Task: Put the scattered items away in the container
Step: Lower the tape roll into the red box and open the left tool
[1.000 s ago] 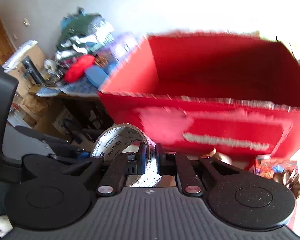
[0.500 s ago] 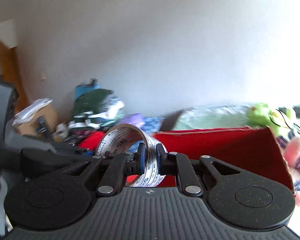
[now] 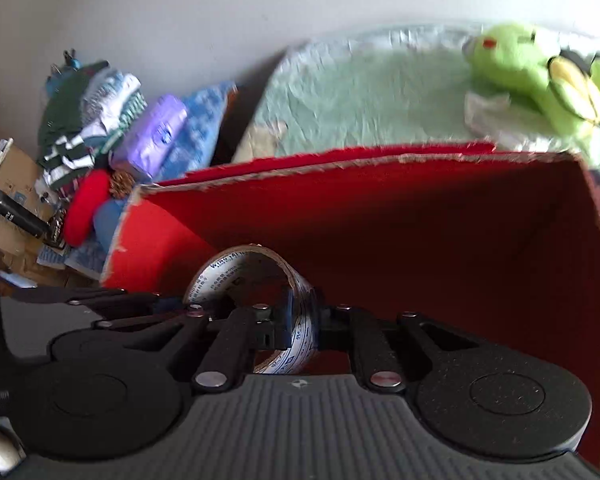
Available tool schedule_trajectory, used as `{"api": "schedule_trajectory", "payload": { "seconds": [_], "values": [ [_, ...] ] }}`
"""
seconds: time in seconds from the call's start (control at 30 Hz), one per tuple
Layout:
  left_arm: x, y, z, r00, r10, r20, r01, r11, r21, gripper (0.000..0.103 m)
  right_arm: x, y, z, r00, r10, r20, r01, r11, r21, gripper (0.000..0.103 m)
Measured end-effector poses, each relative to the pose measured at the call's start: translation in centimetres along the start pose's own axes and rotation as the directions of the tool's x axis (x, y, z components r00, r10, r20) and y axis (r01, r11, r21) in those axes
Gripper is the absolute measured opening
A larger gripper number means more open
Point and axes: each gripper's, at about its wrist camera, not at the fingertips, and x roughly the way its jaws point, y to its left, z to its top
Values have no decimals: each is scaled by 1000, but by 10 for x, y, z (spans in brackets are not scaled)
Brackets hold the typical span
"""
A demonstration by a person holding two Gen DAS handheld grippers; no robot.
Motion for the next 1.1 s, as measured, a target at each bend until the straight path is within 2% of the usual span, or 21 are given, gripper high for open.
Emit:
{"api": "schedule_trajectory", "payload": {
  "seconds": [0.07,0.17,0.23,0.37,0.43,0.47,0.53,0.6,0.7,0.77,0.83,0.87,0.93,1.0,1.07,1.1],
  "values": [
    [3,-2,2,1000,18,5,-18,1000,-12,24,5,-4,5,999,-4,-34,4,1000,-3,8],
    [0,-3,0,999,15,29,-15,1000,-10,30,16,-8,14,998,0,-64,0,1000,1,8],
    [-6,-3,-3,998,19,56,-19,1000,-6,30,24,-9,18,997,13,-75,-12,1000,11,8],
    [-21,-6,-15,994,31,101,-33,999,23,35,33,-10,20,999,27,-44,-28,1000,0,8],
    [-33,-8,-24,990,33,135,-38,999,35,38,32,-15,20,998,51,-40,-49,998,35,9],
    [-39,-10,-30,989,24,149,-30,999,39,44,33,-18,21,997,63,-37,-60,996,58,9],
    [-48,-14,-43,985,-5,172,-3,999,47,48,33,-22,21,995,88,-39,-84,993,85,10],
    [-51,-21,-51,985,-38,169,27,997,68,47,35,-23,20,990,136,-50,-130,987,98,12],
    [-45,-32,-54,988,-49,146,37,996,84,41,40,-30,20,965,254,-65,-243,959,144,14],
    [-34,-35,-52,992,-39,124,29,997,77,29,41,-38,20,953,299,-57,-283,940,190,15],
    [-20,-32,-47,996,-31,86,27,999,45,25,37,-45,20,946,323,-24,-309,923,228,15],
    [-13,-29,-43,997,-32,66,30,999,23,17,35,-48,21,945,328,-10,-316,917,242,15],
    [-5,-20,-36,999,-26,44,28,999,-25,18,31,-51,19,953,305,-2,-293,919,262,15],
    [0,-13,-32,999,-30,21,32,997,-68,17,26,-52,18,970,243,-2,-233,934,272,15],
    [3,-11,-34,1000,-22,18,23,997,-73,17,23,-49,18,978,209,-10,-200,947,250,15],
    [3,-12,-34,1000,-13,20,14,997,-70,17,26,-43,19,982,183,-41,-170,962,212,15]
  ]
}}
